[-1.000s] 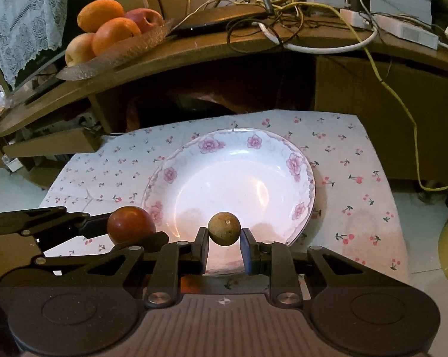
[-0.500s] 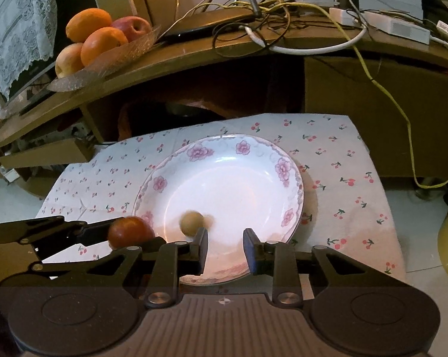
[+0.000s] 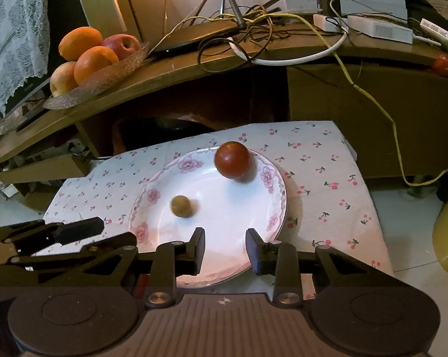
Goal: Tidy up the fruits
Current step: 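Grasp an orange with the left tool while the right tool grasps another orange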
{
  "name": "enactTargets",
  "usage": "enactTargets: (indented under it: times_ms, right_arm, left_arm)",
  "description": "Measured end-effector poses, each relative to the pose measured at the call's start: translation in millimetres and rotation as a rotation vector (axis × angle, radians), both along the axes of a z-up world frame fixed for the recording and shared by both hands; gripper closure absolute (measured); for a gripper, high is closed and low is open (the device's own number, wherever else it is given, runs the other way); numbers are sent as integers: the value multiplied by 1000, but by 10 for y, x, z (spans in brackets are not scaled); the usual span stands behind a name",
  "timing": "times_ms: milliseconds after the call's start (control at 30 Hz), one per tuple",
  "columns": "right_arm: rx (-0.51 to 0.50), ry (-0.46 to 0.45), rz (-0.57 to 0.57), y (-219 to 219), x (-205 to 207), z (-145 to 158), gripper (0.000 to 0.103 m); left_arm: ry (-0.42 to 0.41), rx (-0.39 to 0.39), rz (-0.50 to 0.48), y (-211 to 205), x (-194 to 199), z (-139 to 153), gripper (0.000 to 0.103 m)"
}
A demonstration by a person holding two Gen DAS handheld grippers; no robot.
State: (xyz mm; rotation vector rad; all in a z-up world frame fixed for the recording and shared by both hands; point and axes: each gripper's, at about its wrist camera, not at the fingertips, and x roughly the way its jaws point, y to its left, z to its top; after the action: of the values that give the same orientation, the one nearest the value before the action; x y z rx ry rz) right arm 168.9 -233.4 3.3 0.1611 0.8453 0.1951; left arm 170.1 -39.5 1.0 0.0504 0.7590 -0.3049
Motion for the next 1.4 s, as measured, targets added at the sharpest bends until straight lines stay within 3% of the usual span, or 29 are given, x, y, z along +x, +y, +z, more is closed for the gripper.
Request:
enactTargets:
  times_ms: [467, 800, 1000, 1400]
  right_arm:
    - [-29, 42, 159, 174, -293, -45, 64]
    - [-84, 99, 271, 402, -329, -285, 64]
    - [-114, 117, 284, 514, -255, -392, 64]
    - [-140, 106, 297, 588, -183, -436, 63]
  left_arm:
    - [48, 11, -51, 255, -295, -10, 51]
    - [82, 53, -102, 389, -414, -186, 50]
    - [76, 103, -136, 399, -428, -319, 46]
    - [73, 109, -185, 412, -271, -550, 48]
